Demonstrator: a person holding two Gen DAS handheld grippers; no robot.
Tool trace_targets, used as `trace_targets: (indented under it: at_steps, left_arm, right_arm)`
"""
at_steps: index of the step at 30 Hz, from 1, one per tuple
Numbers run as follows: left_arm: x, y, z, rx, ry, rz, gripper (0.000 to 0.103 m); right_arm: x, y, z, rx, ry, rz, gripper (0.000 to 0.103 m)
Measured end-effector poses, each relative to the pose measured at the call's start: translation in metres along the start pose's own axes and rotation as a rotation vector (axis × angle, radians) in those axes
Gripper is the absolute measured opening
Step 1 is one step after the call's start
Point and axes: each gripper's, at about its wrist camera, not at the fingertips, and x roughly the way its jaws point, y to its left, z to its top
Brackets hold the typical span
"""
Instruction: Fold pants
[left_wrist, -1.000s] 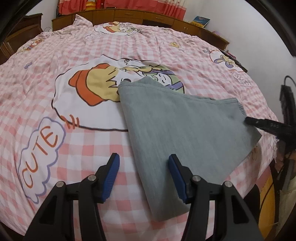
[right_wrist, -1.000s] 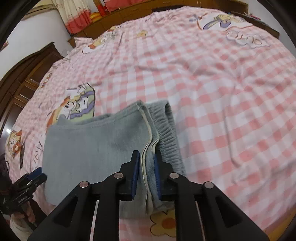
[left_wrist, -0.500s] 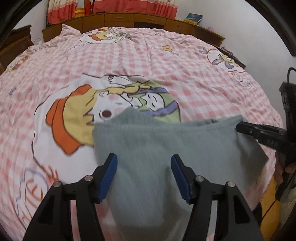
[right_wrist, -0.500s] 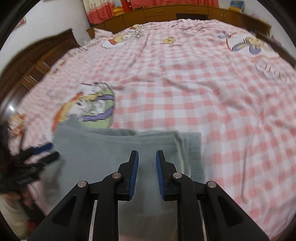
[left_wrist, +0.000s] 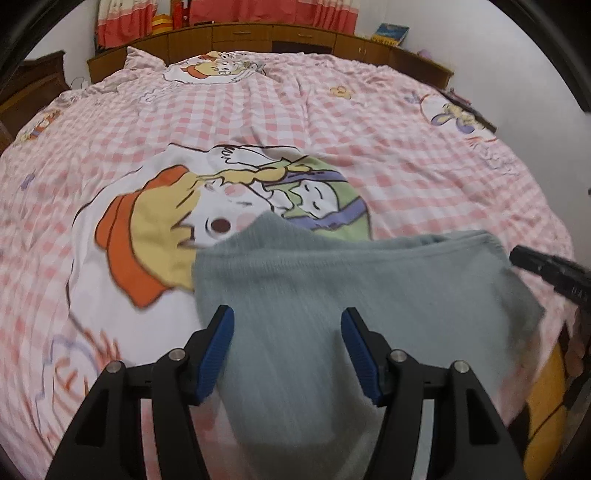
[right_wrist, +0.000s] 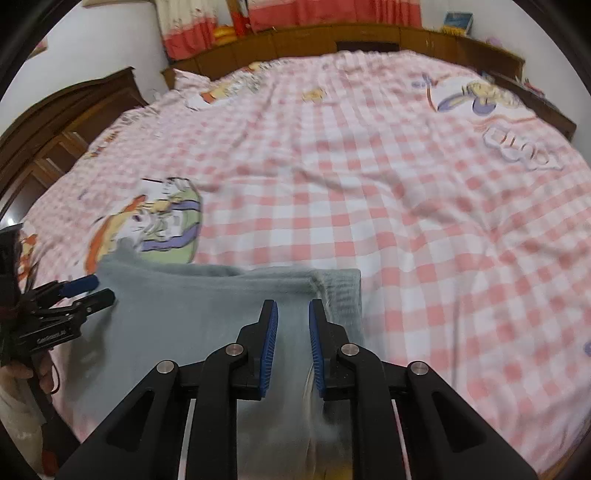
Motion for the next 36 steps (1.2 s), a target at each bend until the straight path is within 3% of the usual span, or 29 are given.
trace_targets:
  at_steps: [3, 6, 10, 17, 22, 27, 32, 35, 36]
  left_arm:
    - [-0.013, 0.001, -0.017, -0.027, 0.012, 0.034, 0.063]
    - [-0.020, 0.006, -0.037, -0.078, 0.041, 0.001, 0.063]
    - [-0.014, 0.013, -0.059, -0.100, 0.070, -0.013, 0.067]
    - [-0.027, 0.013, -0.063, -0.109, 0.068, -0.030, 0.067]
    - [-0.027, 0.017, -0.072, -0.120, 0.093, -0.031, 0.067]
    - [-0.030, 0.015, -0.075, -0.115, 0.093, -0.018, 0.068]
    - [-0.042, 0.012, -0.072, -0.125, 0.088, -0.018, 0.068]
    - [-0.050, 0.008, -0.068, -0.126, 0.069, -0.041, 0.068]
    - [-0.052, 0.006, -0.066, -0.120, 0.059, -0.041, 0.068]
  right_arm:
    - [-0.017, 0.010, -0.018, -0.030, 0.012, 0.038, 0.017]
    - [-0.022, 0.015, -0.038, -0.032, 0.049, 0.071, 0.017]
    - [-0.019, 0.009, -0.060, 0.014, 0.052, 0.033, 0.017]
    - [-0.003, -0.002, -0.072, 0.124, 0.065, 0.037, 0.017]
    - [-0.024, 0.003, -0.072, 0.116, 0.022, 0.019, 0.017]
    - [0.001, -0.012, -0.087, 0.153, 0.062, 0.043, 0.016]
    - [-0.012, -0.012, -0.083, 0.161, 0.053, 0.046, 0.016]
    - [-0.029, -0.010, -0.080, 0.148, 0.027, 0.030, 0.021]
    - [-0.037, -0.011, -0.078, 0.144, 0.006, 0.020, 0.032]
